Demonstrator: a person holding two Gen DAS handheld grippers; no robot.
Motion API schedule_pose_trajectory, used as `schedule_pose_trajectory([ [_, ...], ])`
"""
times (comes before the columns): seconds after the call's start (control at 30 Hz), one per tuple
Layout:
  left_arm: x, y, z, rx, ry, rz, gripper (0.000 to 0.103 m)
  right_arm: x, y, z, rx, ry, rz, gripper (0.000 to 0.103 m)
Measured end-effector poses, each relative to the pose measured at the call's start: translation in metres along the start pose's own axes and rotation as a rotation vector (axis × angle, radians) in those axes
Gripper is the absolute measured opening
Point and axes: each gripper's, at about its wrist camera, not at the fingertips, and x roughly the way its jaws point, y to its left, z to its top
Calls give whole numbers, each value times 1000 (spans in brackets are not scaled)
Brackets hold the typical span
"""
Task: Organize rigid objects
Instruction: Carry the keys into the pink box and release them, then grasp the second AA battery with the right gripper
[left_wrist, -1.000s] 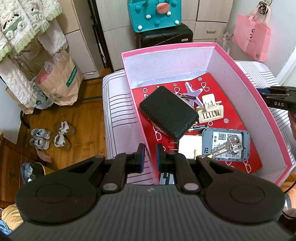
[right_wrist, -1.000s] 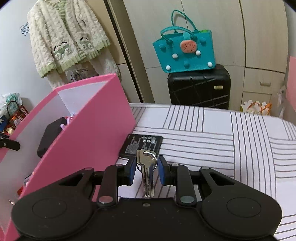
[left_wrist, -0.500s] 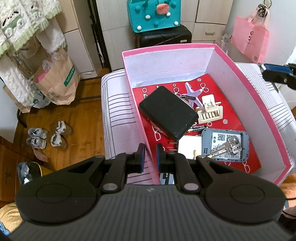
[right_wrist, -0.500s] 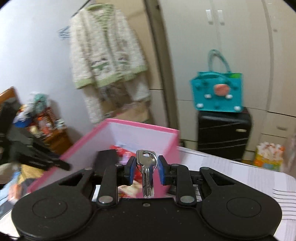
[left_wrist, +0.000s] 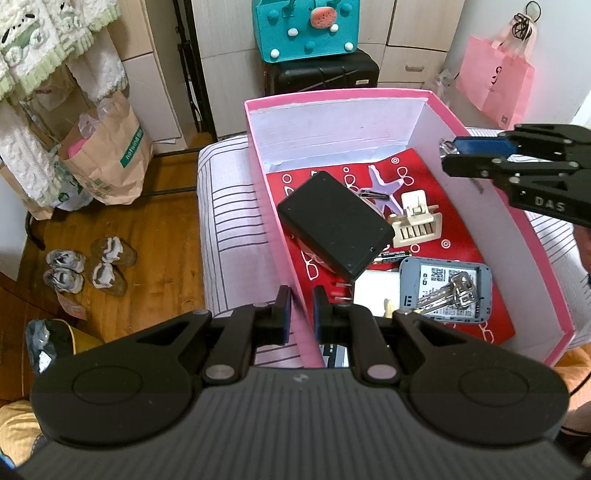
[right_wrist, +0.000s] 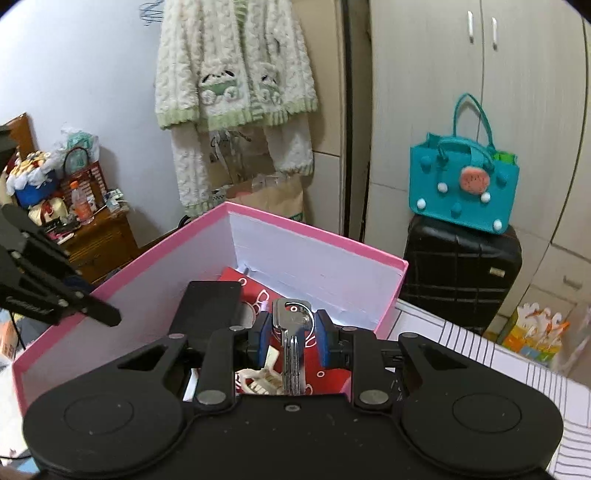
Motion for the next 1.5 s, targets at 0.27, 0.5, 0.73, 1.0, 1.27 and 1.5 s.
schedule_pose_trajectory([
  [0.27, 0, -3, -1, 24, -6, 9, 11, -16, -13, -4, 43, -54, -13, 31],
  [0.5, -1, -2, -2, 15, -13, 2, 11, -65, -28, -21, 87, -127, -39, 31],
  [0.73, -1, -2, -3, 8, -15, 6, 11, -82, -60, -61, 150, -29, -154, 34],
  [1.0, 0, -8, -1, 13, -5, 37, 11, -54, -80, -111, 150, 173, -163, 38],
  [1.27, 0, -9, 0, 17, 3, 50, 11, -33, -87, -120, 171, 184, -131, 55],
  [1.5, 1, -11, 1, 15, 12, 49, 11, -14, -77, -119, 95, 194, -204, 51],
])
